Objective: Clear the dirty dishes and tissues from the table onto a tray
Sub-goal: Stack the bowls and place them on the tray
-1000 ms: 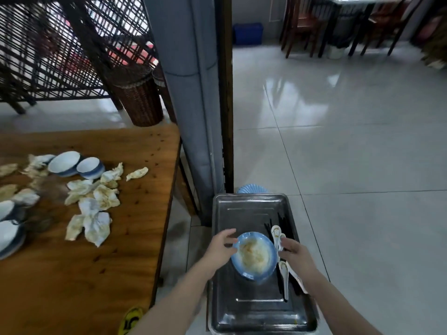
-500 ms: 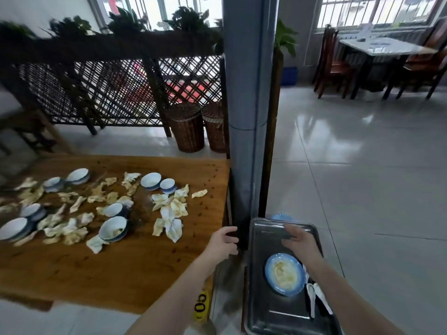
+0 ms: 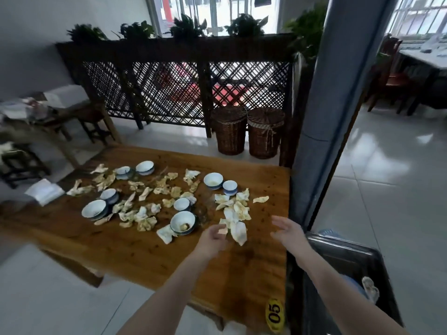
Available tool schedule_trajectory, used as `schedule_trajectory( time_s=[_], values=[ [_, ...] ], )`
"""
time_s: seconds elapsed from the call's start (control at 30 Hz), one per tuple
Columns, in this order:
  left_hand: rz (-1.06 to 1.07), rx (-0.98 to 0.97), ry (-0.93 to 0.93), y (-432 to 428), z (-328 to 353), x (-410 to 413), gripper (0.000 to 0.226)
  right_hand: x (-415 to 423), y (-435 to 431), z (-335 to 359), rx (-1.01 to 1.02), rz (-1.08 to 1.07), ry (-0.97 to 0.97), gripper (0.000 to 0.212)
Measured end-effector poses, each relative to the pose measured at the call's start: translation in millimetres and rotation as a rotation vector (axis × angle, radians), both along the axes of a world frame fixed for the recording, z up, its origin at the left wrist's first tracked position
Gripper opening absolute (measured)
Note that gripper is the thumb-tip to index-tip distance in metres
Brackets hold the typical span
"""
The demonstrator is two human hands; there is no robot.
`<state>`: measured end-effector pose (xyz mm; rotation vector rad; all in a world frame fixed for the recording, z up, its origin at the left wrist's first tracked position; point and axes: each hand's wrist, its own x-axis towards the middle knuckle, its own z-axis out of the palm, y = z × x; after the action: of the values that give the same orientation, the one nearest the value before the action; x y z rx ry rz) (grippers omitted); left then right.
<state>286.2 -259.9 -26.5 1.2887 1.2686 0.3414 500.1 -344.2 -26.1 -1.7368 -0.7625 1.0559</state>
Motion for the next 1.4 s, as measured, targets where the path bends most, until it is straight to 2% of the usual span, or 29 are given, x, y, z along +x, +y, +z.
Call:
schedule_trajectory(
  time_s=[0.13, 0.27, 0.5, 0.73, 0.87, 1.07, 1.13, 1.27, 1.3, 1.4],
  values=[
    [0.064, 0.049, 0.005, 45, -7, -75, 0.035, -71, 53, -9, -0.066, 0.081, 0.022, 0.049],
    [0.078, 0.080, 0.075, 98, -20, -141, 0.037, -147, 106, -29, -0.131, 0.131, 0.051, 0.052],
    [0.081, 0.033, 0.129, 162, -54, -193, 0.043, -210, 159, -64, -0.202, 0.160, 0.060, 0.053],
    [-0.062, 0.002, 0.149, 204, -80, -194, 0.057, -228, 198, -90, -0.299, 0.039, 0.066, 0.055],
    [-0.141, -0.052, 0.110, 216, -88, -180, 0.063, -232, 212, -99, -0.314, -0.004, 0.074, 0.070],
    [-0.126, -0.097, 0.091, 218, -97, -166, 0.071, -231, 218, -105, -0.283, 0.021, 0.073, 0.067],
    [-0.131, -0.125, 0.088, 219, -101, -164, 0.070, -233, 217, -106, -0.265, 0.052, 0.056, 0.061],
    [-0.185, -0.124, 0.087, 221, -106, -157, 0.051, -235, 218, -106, -0.290, 0.010, 0.148, 0.059],
    [-0.178, -0.125, 0.096, 221, -107, -156, 0.054, -234, 218, -107, -0.287, -0.001, 0.169, 0.059],
    [-0.145, -0.172, 0.134, 220, -110, -155, 0.072, -235, 213, -107, -0.323, -0.007, 0.237, 0.082]
  ],
)
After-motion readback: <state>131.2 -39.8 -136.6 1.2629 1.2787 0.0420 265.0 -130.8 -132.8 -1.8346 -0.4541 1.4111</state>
